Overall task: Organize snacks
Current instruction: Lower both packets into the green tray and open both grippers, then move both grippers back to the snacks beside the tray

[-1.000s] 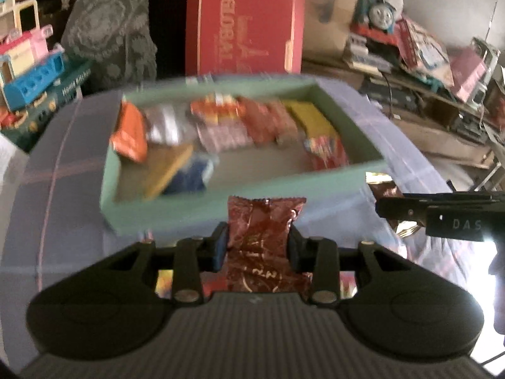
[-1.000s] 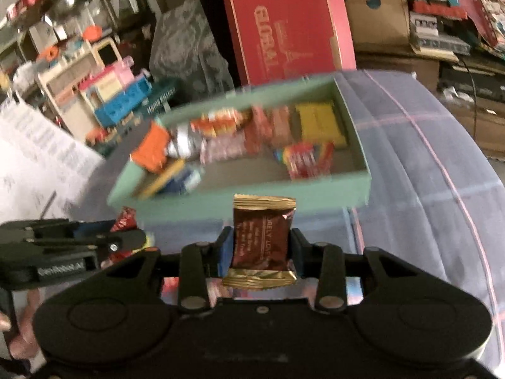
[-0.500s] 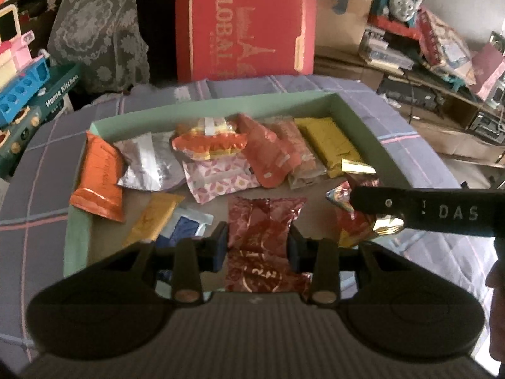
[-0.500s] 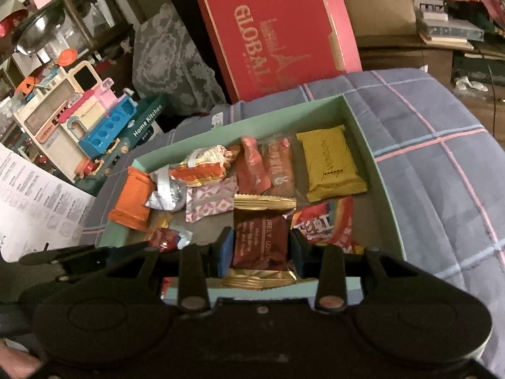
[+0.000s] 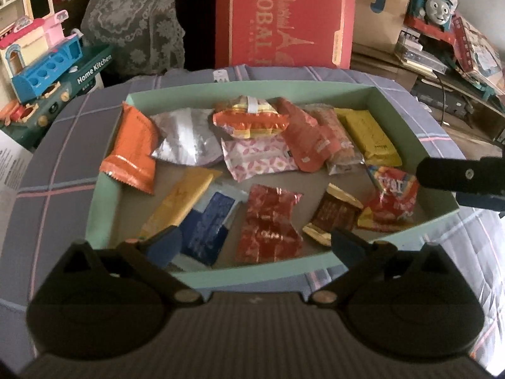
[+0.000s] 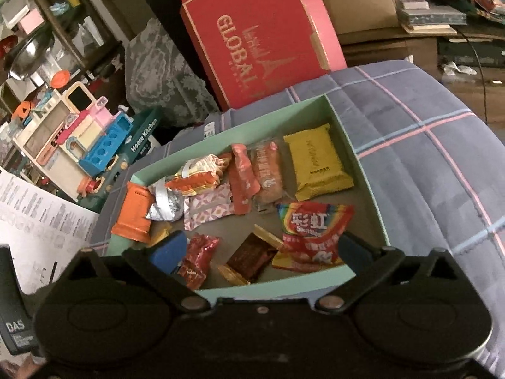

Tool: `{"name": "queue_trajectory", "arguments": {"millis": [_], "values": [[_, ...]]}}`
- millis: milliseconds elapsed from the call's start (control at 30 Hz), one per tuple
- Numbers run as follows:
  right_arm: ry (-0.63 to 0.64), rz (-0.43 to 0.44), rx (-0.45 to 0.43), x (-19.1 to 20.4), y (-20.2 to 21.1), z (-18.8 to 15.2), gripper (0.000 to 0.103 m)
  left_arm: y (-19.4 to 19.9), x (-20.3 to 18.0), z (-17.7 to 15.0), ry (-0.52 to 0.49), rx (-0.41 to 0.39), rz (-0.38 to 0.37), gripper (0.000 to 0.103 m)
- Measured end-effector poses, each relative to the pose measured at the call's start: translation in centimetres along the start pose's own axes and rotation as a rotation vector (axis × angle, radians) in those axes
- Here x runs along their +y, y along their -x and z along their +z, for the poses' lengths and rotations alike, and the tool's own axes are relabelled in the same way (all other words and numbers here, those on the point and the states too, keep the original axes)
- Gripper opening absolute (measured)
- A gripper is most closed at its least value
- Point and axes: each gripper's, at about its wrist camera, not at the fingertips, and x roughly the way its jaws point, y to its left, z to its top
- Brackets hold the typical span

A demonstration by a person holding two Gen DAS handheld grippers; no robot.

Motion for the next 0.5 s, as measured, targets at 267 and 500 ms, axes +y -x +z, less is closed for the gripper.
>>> {"name": "queue_trajectory", "arguments": {"millis": [267, 500], "values": [[-0.009, -0.008, 0.001, -0.1, 1.5, -1.4, 0.103, 1.8, -0.3, -1.6, -0.01, 0.003, 0.014, 0.103], [-0.028, -0.037, 0.004, -1.0, 3.3, -2.5, 0.103, 3.6, 0.0, -3.1, 0.008, 0.006, 0.014, 0.103]]}}
